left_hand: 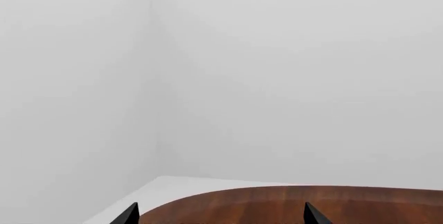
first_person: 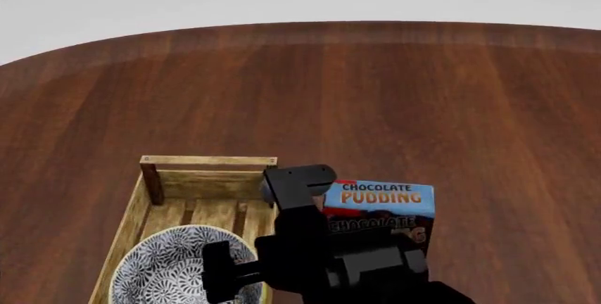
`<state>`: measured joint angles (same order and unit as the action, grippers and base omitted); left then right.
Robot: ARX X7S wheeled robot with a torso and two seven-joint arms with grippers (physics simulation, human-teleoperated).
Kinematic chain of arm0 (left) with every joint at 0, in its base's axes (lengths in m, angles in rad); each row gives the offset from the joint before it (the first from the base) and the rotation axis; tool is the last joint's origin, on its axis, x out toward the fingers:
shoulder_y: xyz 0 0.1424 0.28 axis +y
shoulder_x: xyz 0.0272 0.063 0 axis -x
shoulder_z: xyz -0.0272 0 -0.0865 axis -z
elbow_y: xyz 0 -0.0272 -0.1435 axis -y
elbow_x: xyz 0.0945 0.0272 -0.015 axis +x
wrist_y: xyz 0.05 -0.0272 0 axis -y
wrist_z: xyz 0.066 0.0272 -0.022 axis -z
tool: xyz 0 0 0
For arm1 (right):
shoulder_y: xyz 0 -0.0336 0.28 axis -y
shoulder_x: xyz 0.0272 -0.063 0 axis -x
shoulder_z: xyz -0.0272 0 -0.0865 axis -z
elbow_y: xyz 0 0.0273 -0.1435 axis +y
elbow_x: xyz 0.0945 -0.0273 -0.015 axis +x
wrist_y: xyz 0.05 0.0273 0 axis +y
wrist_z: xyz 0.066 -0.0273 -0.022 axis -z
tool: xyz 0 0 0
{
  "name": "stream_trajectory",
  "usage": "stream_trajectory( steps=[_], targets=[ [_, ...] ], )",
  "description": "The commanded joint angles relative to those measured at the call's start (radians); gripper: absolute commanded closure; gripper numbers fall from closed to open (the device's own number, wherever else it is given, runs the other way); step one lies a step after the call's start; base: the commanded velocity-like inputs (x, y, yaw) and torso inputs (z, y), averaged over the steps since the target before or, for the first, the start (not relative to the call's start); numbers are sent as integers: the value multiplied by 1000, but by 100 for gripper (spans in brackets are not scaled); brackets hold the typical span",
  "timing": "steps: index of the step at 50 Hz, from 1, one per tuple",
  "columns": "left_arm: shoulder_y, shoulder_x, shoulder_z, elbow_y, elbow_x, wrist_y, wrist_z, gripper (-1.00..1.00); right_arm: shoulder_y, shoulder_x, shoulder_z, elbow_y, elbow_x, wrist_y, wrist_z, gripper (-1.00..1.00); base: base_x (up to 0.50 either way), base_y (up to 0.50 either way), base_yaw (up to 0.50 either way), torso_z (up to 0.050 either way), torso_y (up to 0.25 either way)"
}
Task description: Stack the left bowl on the right bowl and place them in the tray.
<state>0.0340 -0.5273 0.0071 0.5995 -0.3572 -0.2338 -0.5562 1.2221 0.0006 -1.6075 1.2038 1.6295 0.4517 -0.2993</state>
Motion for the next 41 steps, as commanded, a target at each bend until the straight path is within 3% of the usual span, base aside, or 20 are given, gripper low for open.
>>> stream_trajectory(
  steps=[1,18,36,41],
  targets=[
    [0,1,3,-1,0,4,-1,-100,7,-1,31,-24,-50,4,-26,-100,0,0,0,0,0],
    [0,3,8,2,-4,10,1,-100,78,-1,53,-86,-214,-53,30,-100,0,0,0,0,0],
    [-34,4,28,38,-17,-20,-5,-100,126,3,63,-179,-198,-141,135,-100,0,0,0,0,0],
    [-48,6,42,38,-17,-27,-2,-100,128,146,86,-478,-175,-137,316,-100,0,0,0,0,0]
  ],
)
